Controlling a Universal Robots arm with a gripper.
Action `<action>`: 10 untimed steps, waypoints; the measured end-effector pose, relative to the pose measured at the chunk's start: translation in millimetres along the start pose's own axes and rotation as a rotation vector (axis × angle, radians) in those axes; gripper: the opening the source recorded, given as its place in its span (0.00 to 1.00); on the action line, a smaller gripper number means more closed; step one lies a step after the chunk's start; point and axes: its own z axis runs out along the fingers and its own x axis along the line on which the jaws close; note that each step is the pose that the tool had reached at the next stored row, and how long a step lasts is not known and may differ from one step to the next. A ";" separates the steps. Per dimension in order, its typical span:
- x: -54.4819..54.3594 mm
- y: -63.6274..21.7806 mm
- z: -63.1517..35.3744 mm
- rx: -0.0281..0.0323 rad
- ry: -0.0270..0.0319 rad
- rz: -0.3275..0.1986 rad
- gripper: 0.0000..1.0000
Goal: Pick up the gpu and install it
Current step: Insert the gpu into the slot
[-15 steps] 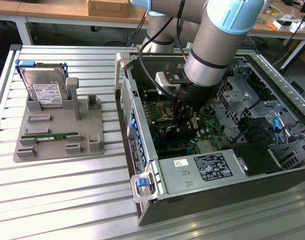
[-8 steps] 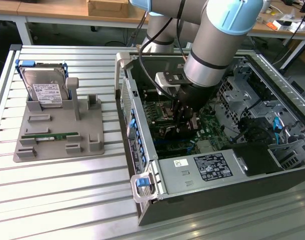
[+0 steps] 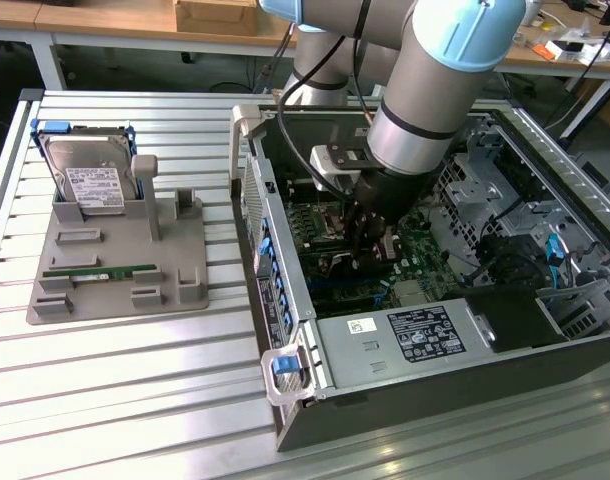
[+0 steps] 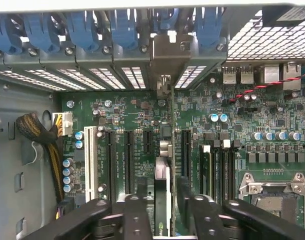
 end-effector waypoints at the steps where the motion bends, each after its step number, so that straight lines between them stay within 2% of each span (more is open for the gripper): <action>1: 0.0 0.0 -0.1 0.0000 0.0001 0.000 0.39; 2: 0.1 0.0 -0.2 -0.0002 0.0003 0.000 0.39; 3: 0.1 0.0 -0.2 -0.0002 0.0003 0.000 0.46; 8: 0.1 0.1 -0.8 -0.0003 0.0007 0.000 0.46; 9: 0.1 0.1 -1.9 -0.0003 0.0007 0.000 0.46; 10: 0.3 0.4 -7.1 -0.0001 0.0003 0.000 0.46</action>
